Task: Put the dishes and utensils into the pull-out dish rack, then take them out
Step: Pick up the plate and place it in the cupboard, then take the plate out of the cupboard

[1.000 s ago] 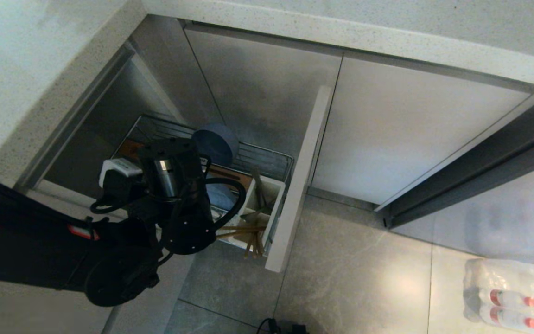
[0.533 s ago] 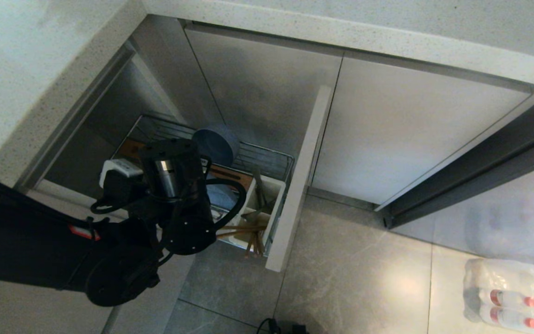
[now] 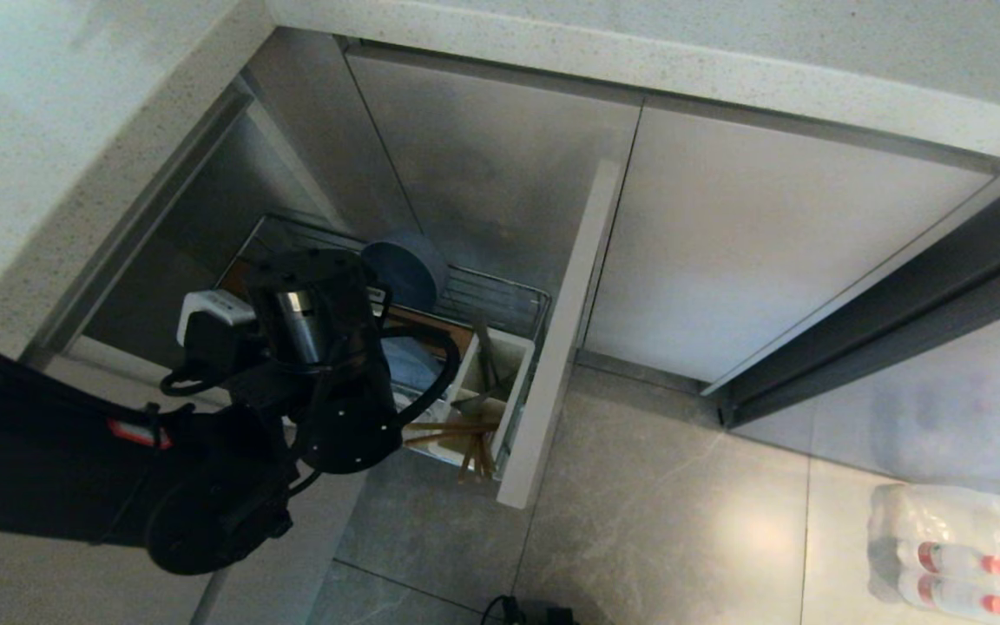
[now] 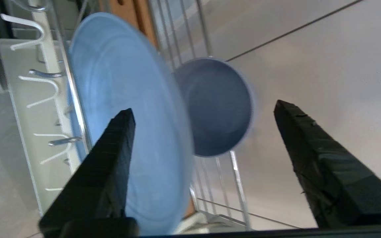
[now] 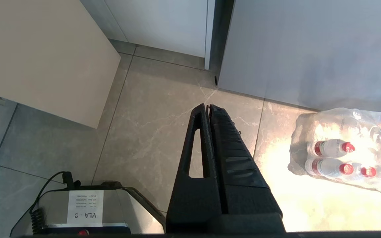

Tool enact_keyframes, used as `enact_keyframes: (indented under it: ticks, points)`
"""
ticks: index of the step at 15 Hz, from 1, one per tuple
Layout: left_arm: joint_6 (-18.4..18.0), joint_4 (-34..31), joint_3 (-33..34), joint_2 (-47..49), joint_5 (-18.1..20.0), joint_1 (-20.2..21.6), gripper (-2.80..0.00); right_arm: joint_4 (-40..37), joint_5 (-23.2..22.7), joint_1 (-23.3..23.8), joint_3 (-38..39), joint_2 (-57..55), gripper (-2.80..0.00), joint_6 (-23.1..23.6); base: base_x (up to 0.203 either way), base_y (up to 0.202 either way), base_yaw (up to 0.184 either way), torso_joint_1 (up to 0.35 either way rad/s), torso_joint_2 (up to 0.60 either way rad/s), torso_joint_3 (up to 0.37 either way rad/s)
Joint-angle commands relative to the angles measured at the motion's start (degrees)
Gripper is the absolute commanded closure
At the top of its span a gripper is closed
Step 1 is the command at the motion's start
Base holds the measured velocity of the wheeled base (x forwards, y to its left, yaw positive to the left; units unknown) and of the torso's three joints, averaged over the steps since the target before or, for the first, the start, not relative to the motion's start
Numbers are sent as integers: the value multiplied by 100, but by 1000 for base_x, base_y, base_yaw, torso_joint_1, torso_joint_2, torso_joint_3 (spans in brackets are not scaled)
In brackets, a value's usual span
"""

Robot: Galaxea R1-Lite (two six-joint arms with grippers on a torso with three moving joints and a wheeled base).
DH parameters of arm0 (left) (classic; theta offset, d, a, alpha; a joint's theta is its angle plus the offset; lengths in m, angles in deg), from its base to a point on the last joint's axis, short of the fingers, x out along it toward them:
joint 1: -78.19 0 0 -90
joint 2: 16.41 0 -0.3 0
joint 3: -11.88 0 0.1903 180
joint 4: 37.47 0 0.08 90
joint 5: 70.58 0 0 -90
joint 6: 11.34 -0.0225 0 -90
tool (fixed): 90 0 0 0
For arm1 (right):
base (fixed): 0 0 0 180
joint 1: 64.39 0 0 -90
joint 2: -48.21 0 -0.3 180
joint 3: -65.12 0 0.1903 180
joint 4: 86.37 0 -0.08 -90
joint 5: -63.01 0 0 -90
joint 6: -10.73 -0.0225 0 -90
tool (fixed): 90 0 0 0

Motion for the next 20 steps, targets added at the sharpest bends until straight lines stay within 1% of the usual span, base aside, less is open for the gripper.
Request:
enact_keyframes:
  ticks: [1, 5, 7, 8, 10, 12, 13, 14, 16, 17, 18, 19, 20]
  points:
    - [13, 31, -24, -106, -63, -45, -280, 2, 0, 0, 0, -4, 0, -1, 0, 0, 0, 0, 0, 0]
    - [-189, 38, -29, -413, -131, -127, -280, 2, 0, 0, 0, -9, 0, -1, 0, 0, 0, 0, 0, 0]
    - [-507, 34, -81, -653, -146, -254, -280, 2, 0, 0, 0, -9, 0, -1, 0, 0, 0, 0, 0, 0]
    - [-767, 31, -96, -809, -148, -349, -280, 2, 0, 0, 0, -9, 0, -1, 0, 0, 0, 0, 0, 0]
    - [-1504, 31, -139, -1053, -137, -506, -280, 2, 0, 0, 0, -9, 0, -1, 0, 0, 0, 0, 0, 0]
    - [-2430, 30, -200, -1200, -108, -657, -280, 2, 0, 0, 0, -9, 0, -1, 0, 0, 0, 0, 0, 0]
    - [-2837, -40, -244, -1308, -39, -740, -280, 2, 0, 0, 0, -9, 0, -1, 0, 0, 0, 0, 0, 0]
    - [-3113, -158, -287, -1429, 25, -812, -280, 2, 0, 0, 0, -9, 0, -1, 0, 0, 0, 0, 0, 0]
    - [-3546, -375, -378, -1698, 118, -989, -280, 2, 0, 0, 0, -9, 0, -1, 0, 0, 0, 0, 0, 0]
    - [-3806, -492, -387, -1761, 137, -1007, -280, 2, 0, 0, 0, -3, 0, -1, 0, 0, 0, 0, 0, 0]
    - [-3998, -517, -384, -1806, 133, -1017, -280, 2, 0, 0, 0, -2, 0, -1, 0, 0, 0, 0, 0, 0]
    - [-4291, -507, -364, -1929, 141, -1018, -280, 2, 0, 0, 0, -9, 0, -1, 0, 0, 0, 0, 0, 0]
    - [-4504, -503, -363, -2081, 185, -1021, -280, 2, 0, 0, 0, -9, 0, -1, 0, 0, 0, 0, 0, 0]
